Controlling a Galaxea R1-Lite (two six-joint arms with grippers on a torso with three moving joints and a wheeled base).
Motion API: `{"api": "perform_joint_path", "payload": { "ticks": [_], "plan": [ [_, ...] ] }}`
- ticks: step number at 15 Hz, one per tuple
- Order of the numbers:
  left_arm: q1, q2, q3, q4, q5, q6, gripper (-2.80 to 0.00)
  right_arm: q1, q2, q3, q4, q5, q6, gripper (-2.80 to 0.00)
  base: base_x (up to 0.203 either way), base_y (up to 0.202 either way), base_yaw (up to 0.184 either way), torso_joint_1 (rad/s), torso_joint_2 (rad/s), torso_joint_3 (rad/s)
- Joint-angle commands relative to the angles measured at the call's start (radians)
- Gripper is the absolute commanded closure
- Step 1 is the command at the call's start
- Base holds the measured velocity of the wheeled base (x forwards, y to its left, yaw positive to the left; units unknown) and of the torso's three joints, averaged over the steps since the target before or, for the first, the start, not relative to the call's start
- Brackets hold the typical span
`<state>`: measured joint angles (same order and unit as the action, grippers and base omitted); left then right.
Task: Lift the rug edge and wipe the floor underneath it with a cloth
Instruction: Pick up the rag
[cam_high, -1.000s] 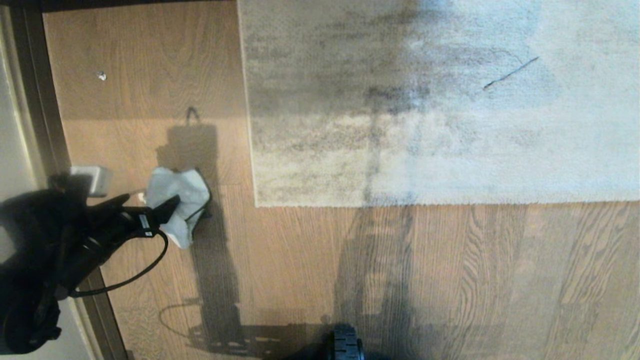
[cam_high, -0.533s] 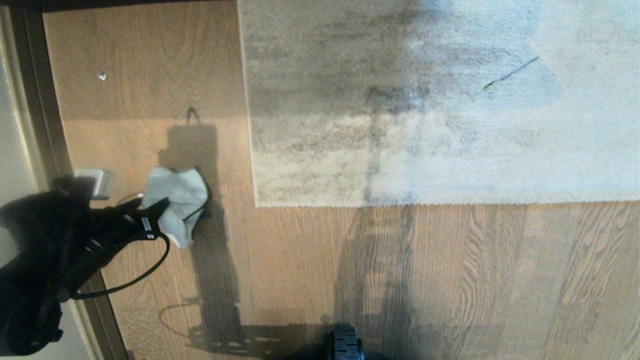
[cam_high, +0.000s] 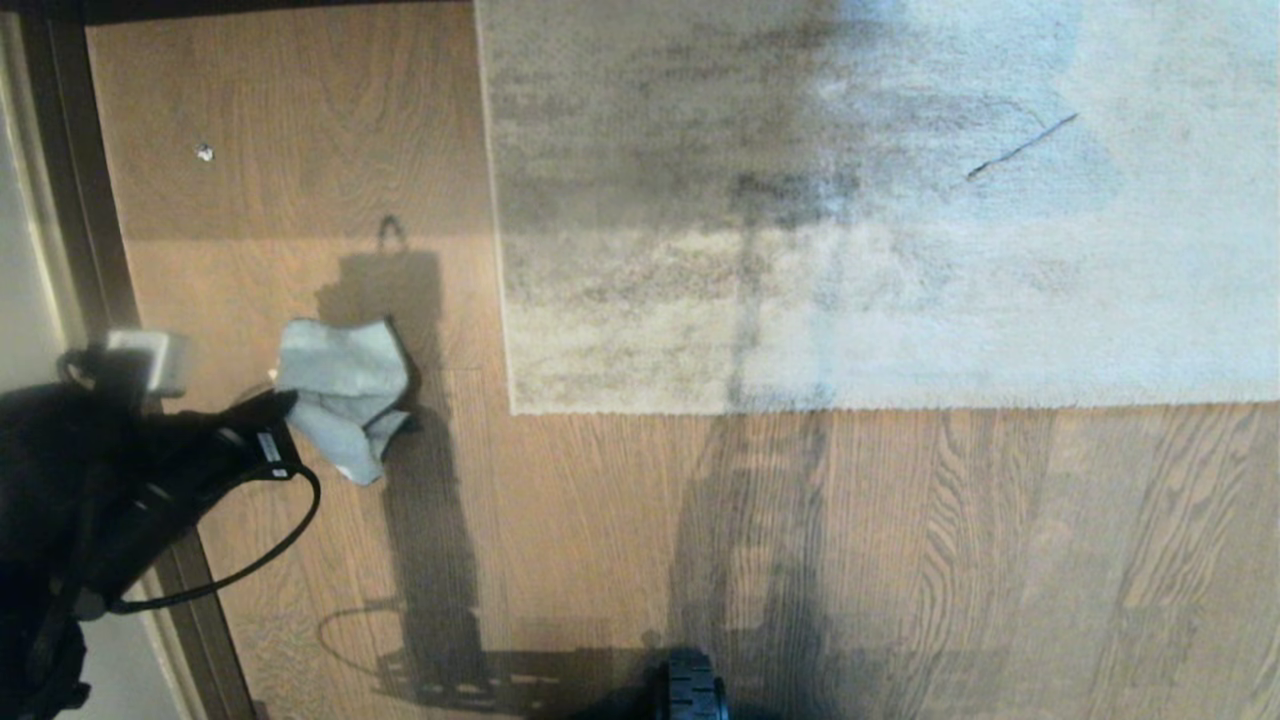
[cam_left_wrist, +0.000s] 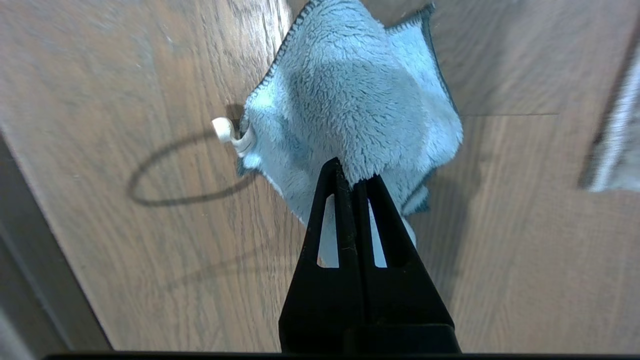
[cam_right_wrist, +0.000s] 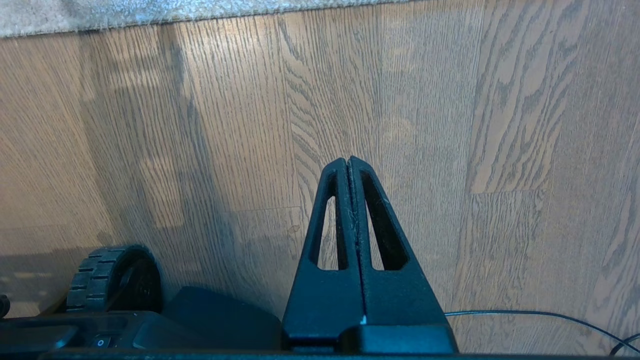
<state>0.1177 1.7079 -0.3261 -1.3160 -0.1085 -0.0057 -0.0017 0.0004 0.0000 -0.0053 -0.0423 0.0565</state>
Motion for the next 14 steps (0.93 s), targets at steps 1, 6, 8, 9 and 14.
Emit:
{"api": "perform_joint_path", "payload": {
  "ticks": [1, 6, 8, 9, 14],
  "plan": [
    [-0.005, -0.095, 0.048, -0.007, 0.0, -0.001, 0.0, 0.0, 0.0, 0.0, -0.001, -0.001, 0.0, 0.0, 0.0, 0.0, 0.0, 0.0, 0.0, 0.0],
    [-0.024, -0.268, 0.162, -0.004, 0.0, 0.0, 0.0, 0.0, 0.0, 0.0, -0.001, -0.001, 0.0, 0.0, 0.0, 0.0, 0.0, 0.0, 0.0, 0.0],
    [-0.025, -0.344, 0.205, -0.001, 0.001, -0.001, 0.0, 0.0, 0.0, 0.0, -0.001, -0.001, 0.0, 0.0, 0.0, 0.0, 0.0, 0.0, 0.0, 0.0],
    [-0.026, -0.38, 0.224, 0.001, 0.001, -0.001, 0.0, 0.0, 0.0, 0.0, -0.001, -0.001, 0.0, 0.0, 0.0, 0.0, 0.0, 0.0, 0.0, 0.0],
    [-0.032, -0.501, 0.304, 0.02, -0.002, 0.0, 0.0, 0.0, 0.0, 0.0, -0.001, -0.001, 0.0, 0.0, 0.0, 0.0, 0.0, 0.0, 0.0, 0.0]
  ]
}}
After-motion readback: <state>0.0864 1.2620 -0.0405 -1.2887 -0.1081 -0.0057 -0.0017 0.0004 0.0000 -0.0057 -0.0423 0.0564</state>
